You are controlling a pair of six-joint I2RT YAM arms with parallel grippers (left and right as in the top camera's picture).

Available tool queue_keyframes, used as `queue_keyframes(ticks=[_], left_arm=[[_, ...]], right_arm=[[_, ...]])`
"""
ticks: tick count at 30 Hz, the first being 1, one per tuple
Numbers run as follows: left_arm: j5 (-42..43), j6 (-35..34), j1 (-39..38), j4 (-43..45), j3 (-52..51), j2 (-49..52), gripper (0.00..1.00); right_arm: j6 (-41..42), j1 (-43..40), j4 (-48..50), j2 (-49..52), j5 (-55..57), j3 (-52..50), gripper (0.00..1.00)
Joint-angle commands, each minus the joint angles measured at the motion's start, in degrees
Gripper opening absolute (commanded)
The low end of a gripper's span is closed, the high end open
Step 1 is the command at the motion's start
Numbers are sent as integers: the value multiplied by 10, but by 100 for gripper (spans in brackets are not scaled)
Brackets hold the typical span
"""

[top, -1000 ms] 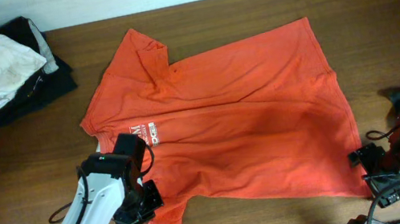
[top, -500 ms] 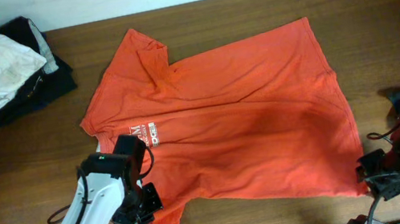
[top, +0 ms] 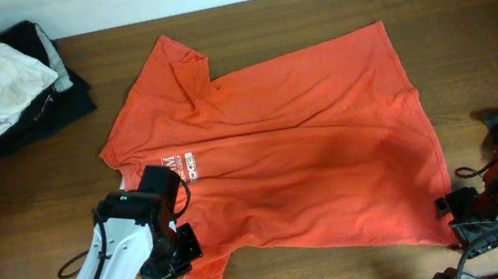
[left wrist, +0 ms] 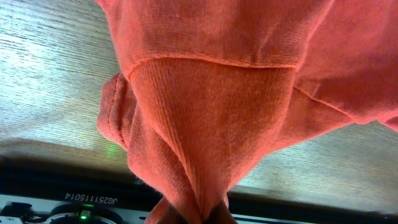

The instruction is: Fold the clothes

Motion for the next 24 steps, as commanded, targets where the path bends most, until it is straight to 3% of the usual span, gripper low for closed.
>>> queue_keyframes(ticks=[1, 2, 3, 7, 8, 9, 10, 11, 16, 24], left_arm=[[-8, 10, 1, -1, 10, -9, 1], [-8, 10, 1, -2, 10, -9, 0], [-8, 10, 1, -1, 10, -9, 0], [-8, 10, 1, -48, 33, -10, 1], [-8, 10, 1, -69, 50, -13, 0], [-8, 10, 1, -87, 65, -22, 0], [-8, 9, 0, -99, 75, -33, 0], [-8, 9, 0, -110, 82, -47, 0], [-8, 9, 0, -120, 83, -83, 0], [-86, 9, 0, 79, 83, -82, 1]], right_arm=[[16, -1, 14, 10, 5, -28, 54], [15, -1, 14, 10, 8, -28, 41], [15, -1, 9, 10, 10, -28, 38], [15, -1, -37, 10, 11, 4, 38], [15, -1, -62, 10, 12, 26, 32], [8, -1, -84, 10, 12, 49, 16], [-9, -1, -107, 10, 12, 75, 7], [-38, -1, -129, 10, 14, 103, 4], [-82, -1, -212, 10, 42, 200, 4], [-101, 0, -179, 10, -1, 224, 4]])
